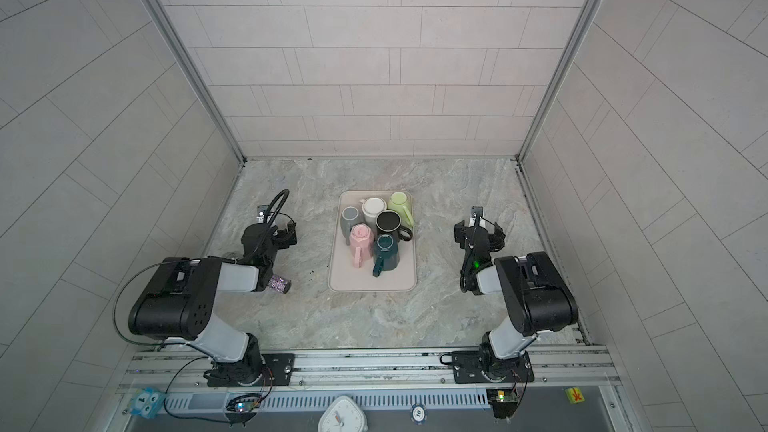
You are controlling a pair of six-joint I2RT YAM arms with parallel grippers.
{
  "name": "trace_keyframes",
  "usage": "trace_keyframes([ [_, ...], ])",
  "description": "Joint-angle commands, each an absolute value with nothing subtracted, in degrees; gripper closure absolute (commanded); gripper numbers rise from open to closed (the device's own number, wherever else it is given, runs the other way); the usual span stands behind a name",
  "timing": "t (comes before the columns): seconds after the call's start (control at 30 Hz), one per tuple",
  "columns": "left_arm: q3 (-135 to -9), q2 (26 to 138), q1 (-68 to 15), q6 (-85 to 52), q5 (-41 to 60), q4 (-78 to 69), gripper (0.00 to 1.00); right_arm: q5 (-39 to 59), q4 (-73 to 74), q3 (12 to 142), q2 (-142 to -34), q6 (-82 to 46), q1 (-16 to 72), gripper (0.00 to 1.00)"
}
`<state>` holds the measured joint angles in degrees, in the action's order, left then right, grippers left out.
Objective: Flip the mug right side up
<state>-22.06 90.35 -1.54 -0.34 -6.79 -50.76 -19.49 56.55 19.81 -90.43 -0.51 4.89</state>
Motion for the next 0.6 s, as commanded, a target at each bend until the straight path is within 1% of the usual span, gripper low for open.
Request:
trace_keyframes([
  [0.0, -22.8, 90.8, -1.9, 0.0, -7.3, -52.6, 0.0, -19.5, 57.6, 20.2, -90.8, -1.4, 5.0, 0.01],
  [0.57, -22.9, 90.8, -0.4, -1.2, -5.4, -52.4, 0.0, -19.2, 57.5, 20.3, -90.8, -1.7, 4.8, 0.01],
])
